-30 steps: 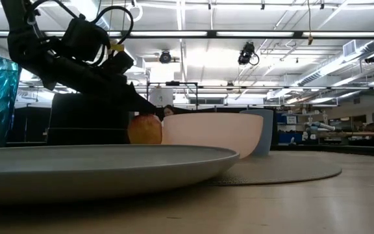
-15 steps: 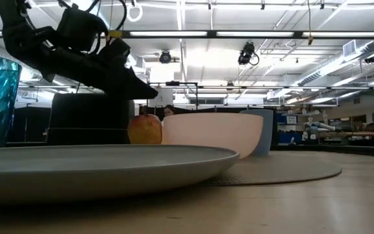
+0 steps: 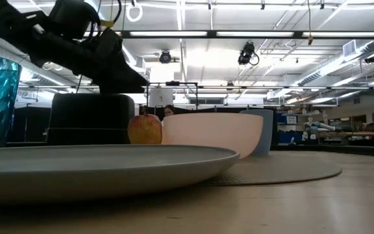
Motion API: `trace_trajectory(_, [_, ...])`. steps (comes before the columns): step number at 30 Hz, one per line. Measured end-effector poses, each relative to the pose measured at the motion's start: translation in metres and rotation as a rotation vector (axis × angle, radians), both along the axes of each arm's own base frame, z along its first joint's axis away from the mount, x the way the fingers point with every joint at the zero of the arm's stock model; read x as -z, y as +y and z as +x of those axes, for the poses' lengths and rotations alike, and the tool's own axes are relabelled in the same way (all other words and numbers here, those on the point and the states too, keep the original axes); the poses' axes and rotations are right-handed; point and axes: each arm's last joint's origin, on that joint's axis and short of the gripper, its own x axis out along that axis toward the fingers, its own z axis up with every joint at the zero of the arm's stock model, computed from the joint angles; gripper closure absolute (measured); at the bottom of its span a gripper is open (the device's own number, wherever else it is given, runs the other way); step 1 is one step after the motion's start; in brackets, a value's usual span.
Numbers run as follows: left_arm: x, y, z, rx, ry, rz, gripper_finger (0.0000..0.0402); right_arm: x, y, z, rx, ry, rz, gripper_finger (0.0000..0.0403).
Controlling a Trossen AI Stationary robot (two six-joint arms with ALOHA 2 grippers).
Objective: Arrange a breakfast setting
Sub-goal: Put the toasted bagel on the blue plate
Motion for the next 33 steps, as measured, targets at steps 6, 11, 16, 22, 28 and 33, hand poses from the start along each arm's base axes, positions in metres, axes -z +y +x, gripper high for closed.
trace_trajectory(6, [-0.030,0.017,0.008,0.081,0.136,-0.155,0.0144,0.000,0.000,0.000,-0.011,0.000,-0.004,0.0029])
trace_trajectory(11, [-0.068,0.034,0.012,0.071,0.223,-0.128,0.0117,0.000,0.001,0.000,-0.025,0.000,-0.023,0.0029])
trace_trajectory(16, [-0.117,0.046,0.004,0.056,0.326,-0.122,0.0116,0.000,0.004,-0.001,-0.083,0.000,-0.030,0.0029])
trace_trajectory(22, [-0.168,0.055,-0.019,0.031,0.436,-0.099,0.0116,0.004,0.006,-0.006,-0.126,0.075,-0.024,0.0029])
trace_trajectory(28, [-0.174,0.067,-0.041,0.007,0.563,-0.077,0.0116,0.009,0.006,-0.011,-0.127,0.152,-0.018,0.0029])
trace_trajectory(33, [-0.169,0.074,-0.054,0.012,0.657,-0.077,0.0116,0.012,0.007,-0.012,-0.136,0.199,0.030,0.0029])
